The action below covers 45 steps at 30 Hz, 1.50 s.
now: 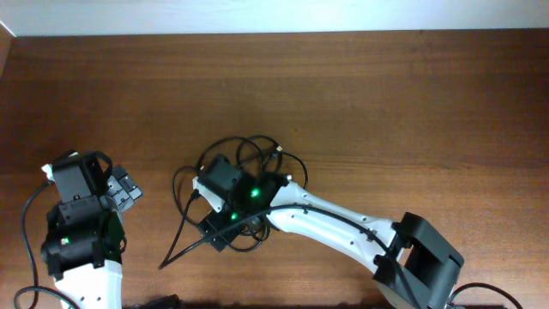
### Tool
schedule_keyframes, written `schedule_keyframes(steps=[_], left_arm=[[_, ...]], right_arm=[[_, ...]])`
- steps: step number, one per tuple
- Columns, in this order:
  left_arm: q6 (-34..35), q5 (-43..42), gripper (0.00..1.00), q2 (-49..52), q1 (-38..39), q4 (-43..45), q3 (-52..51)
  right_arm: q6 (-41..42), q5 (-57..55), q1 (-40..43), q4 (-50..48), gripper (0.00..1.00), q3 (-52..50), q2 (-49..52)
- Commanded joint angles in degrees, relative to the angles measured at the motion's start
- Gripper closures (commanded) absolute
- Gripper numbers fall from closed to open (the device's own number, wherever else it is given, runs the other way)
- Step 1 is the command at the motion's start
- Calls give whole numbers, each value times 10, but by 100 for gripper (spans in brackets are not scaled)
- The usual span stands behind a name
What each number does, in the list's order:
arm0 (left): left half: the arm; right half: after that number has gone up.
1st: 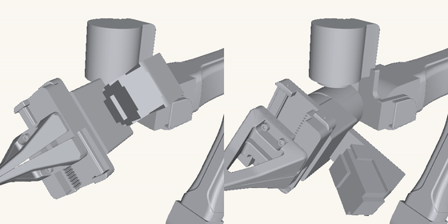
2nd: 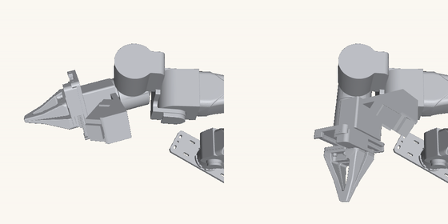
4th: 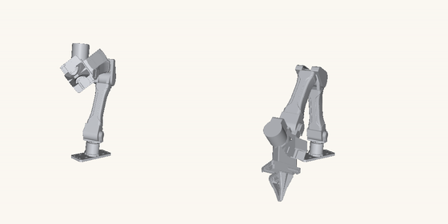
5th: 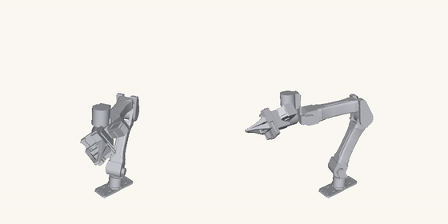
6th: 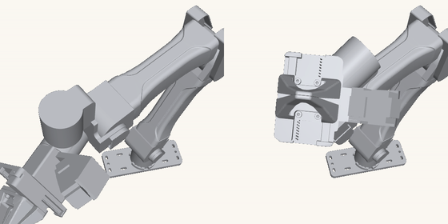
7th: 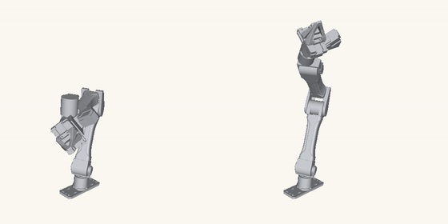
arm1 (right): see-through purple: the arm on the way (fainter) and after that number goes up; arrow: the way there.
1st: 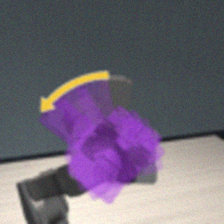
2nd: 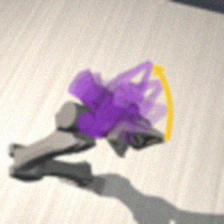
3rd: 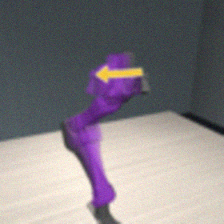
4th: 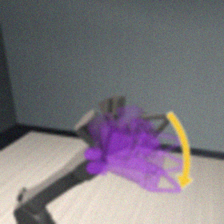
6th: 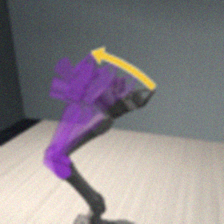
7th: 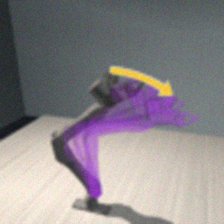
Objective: Untangle cables
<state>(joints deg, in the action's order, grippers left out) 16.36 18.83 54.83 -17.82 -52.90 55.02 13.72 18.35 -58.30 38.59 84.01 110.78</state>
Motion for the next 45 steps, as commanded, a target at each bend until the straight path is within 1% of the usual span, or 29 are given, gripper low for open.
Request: schedule_keyframes(steps=[1, 3, 6, 9, 10, 12, 13, 14, 18, 21, 24, 27, 28, 31, 33, 35, 37, 38, 39, 42, 43, 44, 45], left_arm=[[12, -3, 1, 20, -5, 1, 4], [13, -18, 1, 32, -5, 2, 4], [21, -40, 1, 40, -5, 6, 4], [21, -90, 1, 42, -5, 5, 4], [21, -97, 1, 42, -5, 3, 4], [21, -97, 1, 42, -5, 3, 4], [21, -97, 1, 42, -5, 2, 4], [21, -97, 1, 42, -5, 2, 4], [20, -97, 1, 42, -5, -11, 4], [18, -120, 1, 42, -4, -12, 4], [-18, -197, 1, 42, -3, -12, 4], [-60, -256, 1, 42, -3, -12, 4], [-98, -303, 1, 42, -3, -12, 4], [-137, -357, 1, 42, -3, -12, 4], [-182, -416, 1, 42, -3, -12, 4], [-229, -487, 1, 42, -3, -13, 4], [-239, -505, 1, 42, -3, -13, 4], [-243, -513, 1, 42, -3, -14, 4], [-262, -528, 1, 42, -3, -16, 4], [-268, -541, 1, 42, 4, -20, 4], [-268, -541, 1, 42, 12, -20, 4], [-271, -541, 1, 42, 26, -20, 4], [-284, -541, 1, 42, 46, -20, 4]], right_arm=[[33, -1, 2, -66, 17, -52, 4], [33, -11, 2, -104, 17, -79, 4], [33, -70, 2, -121, 17, -88, 11], [33, -74, 2, -129, 17, -88, 36], [33, -68, 2, -129, 30, -88, 47], [36, -63, 2, -129, 69, -88, 54], [49, -64, 2, -129, 92, -88, 54], [59, -64, 3, -129, 96, -88, 53], [65, -61, 7, -120, 96, -88, 44], [65, -61, 39, -59, 96, -64, 10], [62, -60, 99, 54, 96, 3, -71], [29, -59, 141, 114, 96, 76, -160], [16, -59, 162, 121, 96, 121, -224], [10, -71, 193, 100, 96, 177, -309], [11, -106, 226, 96, 96, 195, -359], [20, -106, 259, 106, 96, 195, -396], [21, -113, 266, 149, 96, 195, -397], [34, -116, 266, 183, 96, 195, -390], [63, -115, 266, 236, 96, 195, -373], [100, -103, 266, 362, 96, 195, -324], [99, -74, 266, 388, 96, 195, -308], [96, -37, 265, 399, 96, 195, -291], [86, -24, 265, 396, 96, 195, -284]])
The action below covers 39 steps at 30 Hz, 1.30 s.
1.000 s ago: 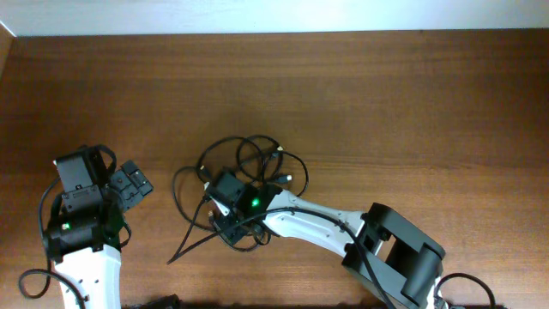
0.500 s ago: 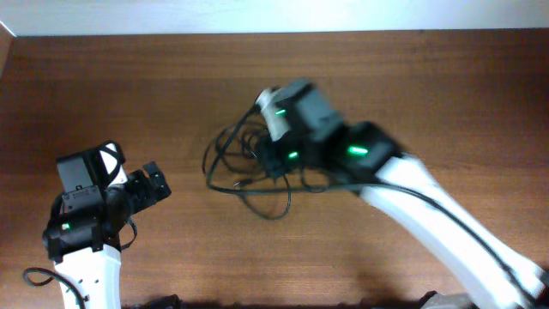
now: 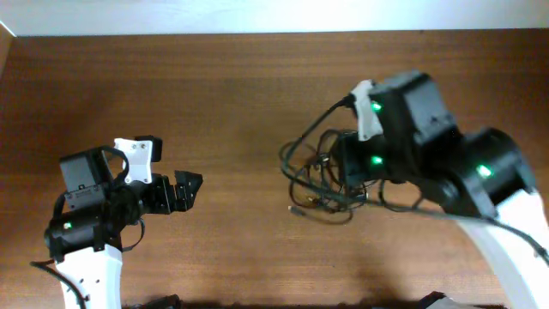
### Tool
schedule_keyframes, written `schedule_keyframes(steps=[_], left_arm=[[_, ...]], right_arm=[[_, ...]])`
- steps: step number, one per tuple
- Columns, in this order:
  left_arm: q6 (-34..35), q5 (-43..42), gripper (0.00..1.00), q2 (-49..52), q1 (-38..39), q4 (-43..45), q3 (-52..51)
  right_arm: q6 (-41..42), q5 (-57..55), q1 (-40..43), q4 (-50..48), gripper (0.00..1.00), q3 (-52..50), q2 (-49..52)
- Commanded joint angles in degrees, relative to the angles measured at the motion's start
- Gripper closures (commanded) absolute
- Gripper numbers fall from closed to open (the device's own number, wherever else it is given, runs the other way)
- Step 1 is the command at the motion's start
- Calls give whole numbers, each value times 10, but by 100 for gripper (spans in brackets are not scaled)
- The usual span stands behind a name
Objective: Untangle cables
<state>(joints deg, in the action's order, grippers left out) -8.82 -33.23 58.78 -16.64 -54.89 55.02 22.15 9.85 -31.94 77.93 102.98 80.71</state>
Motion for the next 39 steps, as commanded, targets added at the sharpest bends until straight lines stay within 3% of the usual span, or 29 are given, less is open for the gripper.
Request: schedule_keyframes(steps=[1, 4, 5, 8, 13, 17, 19, 24, 31, 33, 35, 39], left_arm=[[-38, -20, 1, 2, 47, 0, 4], [-89, -20, 1, 2, 139, 3, 4], [-67, -22, 1, 4, 158, 10, 4], [103, -107, 1, 33, 183, 51, 4], [314, -256, 1, 104, 184, 135, 4], [496, -257, 1, 143, 184, 143, 4], [624, -255, 1, 160, 184, 144, 4], [736, -212, 1, 164, 184, 144, 4], [787, -149, 1, 164, 188, 169, 4], [787, -149, 12, 164, 189, 206, 4], [787, -138, 16, 164, 206, 219, 4], [787, -116, 40, 164, 237, 219, 4]], right_arm=[[-8, 66, 2, -4, 96, 5, 21], [-20, 67, 2, -54, 96, 5, 14], [-19, 67, 2, -73, 96, 5, 10], [-20, 108, 2, -141, 96, 5, -8], [-24, 110, 2, -158, 96, 5, -20], [-42, 119, 2, -160, 96, 5, -27], [-55, 140, 2, -172, 96, 5, -32], [-123, 231, 0, -187, 96, 5, -33], [-160, 322, 0, -195, 96, 5, -33], [-160, 347, 0, -197, 96, 5, -33], [-160, 344, -8, -198, 96, 5, -33], [-160, 329, -12, -199, 96, 5, -33]])
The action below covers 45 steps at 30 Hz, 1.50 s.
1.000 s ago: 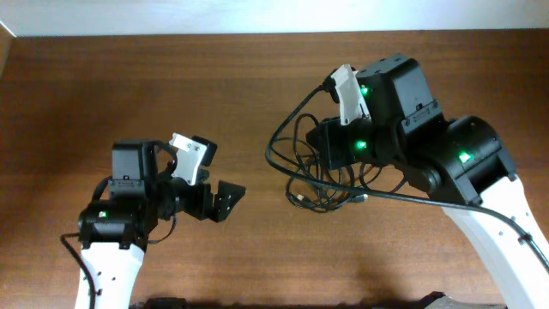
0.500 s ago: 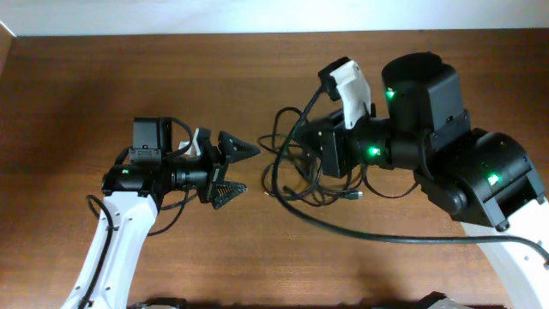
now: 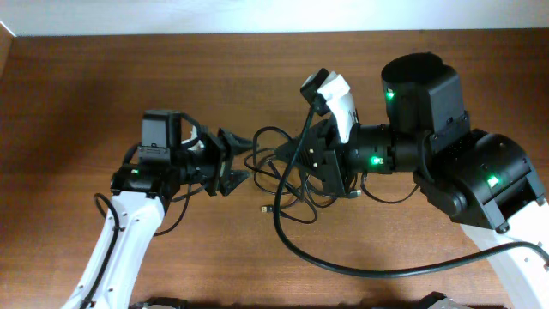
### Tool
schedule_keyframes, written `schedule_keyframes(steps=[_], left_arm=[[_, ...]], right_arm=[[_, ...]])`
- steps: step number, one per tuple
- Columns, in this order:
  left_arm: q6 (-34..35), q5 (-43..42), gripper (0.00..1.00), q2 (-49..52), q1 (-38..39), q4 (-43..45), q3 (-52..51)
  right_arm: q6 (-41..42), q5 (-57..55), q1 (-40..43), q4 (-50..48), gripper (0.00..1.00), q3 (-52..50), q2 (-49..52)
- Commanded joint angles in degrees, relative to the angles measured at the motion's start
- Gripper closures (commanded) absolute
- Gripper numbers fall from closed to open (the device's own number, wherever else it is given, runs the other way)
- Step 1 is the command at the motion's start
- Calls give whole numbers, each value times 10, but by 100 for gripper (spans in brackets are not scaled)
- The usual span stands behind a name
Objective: Untangle cables
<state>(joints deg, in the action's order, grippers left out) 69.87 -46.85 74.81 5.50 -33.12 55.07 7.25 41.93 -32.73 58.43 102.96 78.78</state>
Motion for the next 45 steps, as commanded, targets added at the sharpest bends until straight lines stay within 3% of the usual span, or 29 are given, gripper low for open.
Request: schedule_keyframes(steps=[1, 2, 3, 4, 9, 11, 14, 18, 23, 29, 33, 40, 45], left_arm=[[0, 23, 45, 4, 20, 1, 4], [0, 32, 59, 4, 23, 1, 4], [0, 50, 85, 4, 24, 1, 4], [0, 57, 100, 4, 24, 1, 4], [0, 124, 100, 4, 23, -4, 4], [0, 207, 100, 4, 23, -40, 4], [0, 398, 100, 4, 23, -107, 4], [0, 497, 100, 4, 23, -152, 4], [0, 501, 100, 4, 17, -172, 4], [0, 530, 100, 4, 17, -216, 4], [0, 599, 100, 4, 17, -233, 4], [-1, 634, 100, 4, 17, -234, 4], [-1, 603, 100, 4, 17, -234, 4]], right_arm=[[-10, 10, -4, -4, 96, 5, -14], [-10, 9, -4, -2, 96, 5, -14], [-10, 9, -4, -2, 96, 5, -14], [-11, 9, -4, -1, 96, 5, -14], [1, -40, -2, 11, 96, 5, -15], [7, -75, -1, 11, 96, 6, -26], [7, -80, 26, 11, 96, 9, -54], [28, -81, 110, 11, 96, 9, -103], [40, -82, 245, 12, 96, 9, -146], [67, -85, 488, 10, 96, 9, -144], [98, -97, 690, -16, 96, 9, -96], [98, -96, 865, -85, 96, 9, 40], [96, -97, 883, -86, 96, 9, 123]])
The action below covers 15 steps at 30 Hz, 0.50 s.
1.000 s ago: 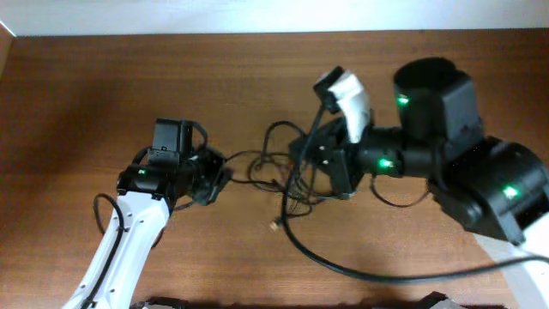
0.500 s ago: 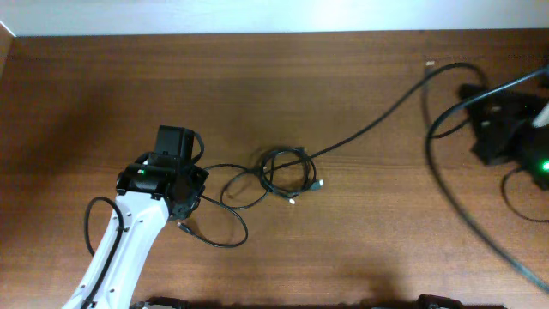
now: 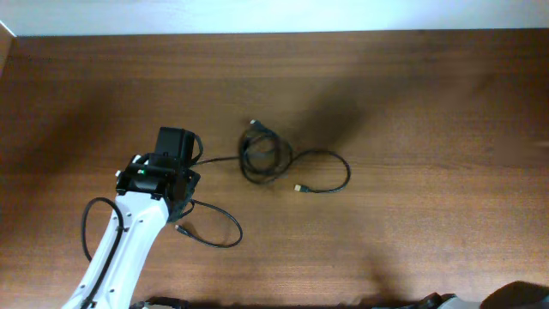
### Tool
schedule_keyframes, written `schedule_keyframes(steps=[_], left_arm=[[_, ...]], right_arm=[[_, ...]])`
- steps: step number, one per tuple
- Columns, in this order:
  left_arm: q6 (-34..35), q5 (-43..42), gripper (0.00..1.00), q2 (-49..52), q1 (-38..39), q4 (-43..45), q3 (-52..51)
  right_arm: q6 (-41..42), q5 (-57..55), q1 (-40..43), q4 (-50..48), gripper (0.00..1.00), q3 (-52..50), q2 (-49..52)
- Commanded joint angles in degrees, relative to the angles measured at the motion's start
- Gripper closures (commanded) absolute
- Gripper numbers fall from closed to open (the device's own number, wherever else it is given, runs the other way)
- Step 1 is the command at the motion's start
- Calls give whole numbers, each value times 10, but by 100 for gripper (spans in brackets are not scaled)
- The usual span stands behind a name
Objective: Untangle cables
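Observation:
Only the overhead view is given. A black cable lies in a small coil [image 3: 262, 156] at mid-table. Its tail curves right and back to a light connector end [image 3: 298, 188]. A thin strand [image 3: 219, 159] runs from the coil left to my left gripper [image 3: 180, 184], which points down at the table. Its fingers are hidden under the wrist. A second loop of black cable [image 3: 225, 230] lies just right of and below that gripper, ending in a plug [image 3: 180, 229]. My right gripper is out of view.
The brown wooden table [image 3: 412, 103] fills the view, with a pale wall strip along its far edge. A dark bit of the right arm [image 3: 515, 296] shows at the bottom right corner.
The right arm has left the view. The cable bundle, then held up between both grippers, now lies on the table. The left gripper has moved down-left, with one strand leading to it.
The right gripper was down on the tangle at mid-table with the left arm parked at the left. Then the right held the bundle up at the right. Then both grippers met at the bundle in the centre. Now a coil and a separate loop lie spread out.

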<state>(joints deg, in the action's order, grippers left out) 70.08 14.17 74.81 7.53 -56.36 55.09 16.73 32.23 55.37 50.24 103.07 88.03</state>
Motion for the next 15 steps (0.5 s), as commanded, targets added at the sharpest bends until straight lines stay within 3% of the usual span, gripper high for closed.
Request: schedule_keyframes(steps=[1, 3, 7, 11, 15], left_arm=[[-15, -27, 100, 4, -3, -1, 3], [-57, -77, 100, 4, -3, 1, 3], [-68, -123, 100, 4, -3, 1, 3], [-68, -125, 100, 4, -3, 11, 3], [-103, -130, 100, 4, -3, 14, 3]], right_arm=[[0, 0, 2, -9, 96, 8, 43], [1, -38, 2, -12, 96, 7, 67], [1, -70, 1, -2, 96, 7, 91], [-41, 93, 0, 9, 96, 8, 84], [-84, 66, -28, -33, 96, 37, -12]])
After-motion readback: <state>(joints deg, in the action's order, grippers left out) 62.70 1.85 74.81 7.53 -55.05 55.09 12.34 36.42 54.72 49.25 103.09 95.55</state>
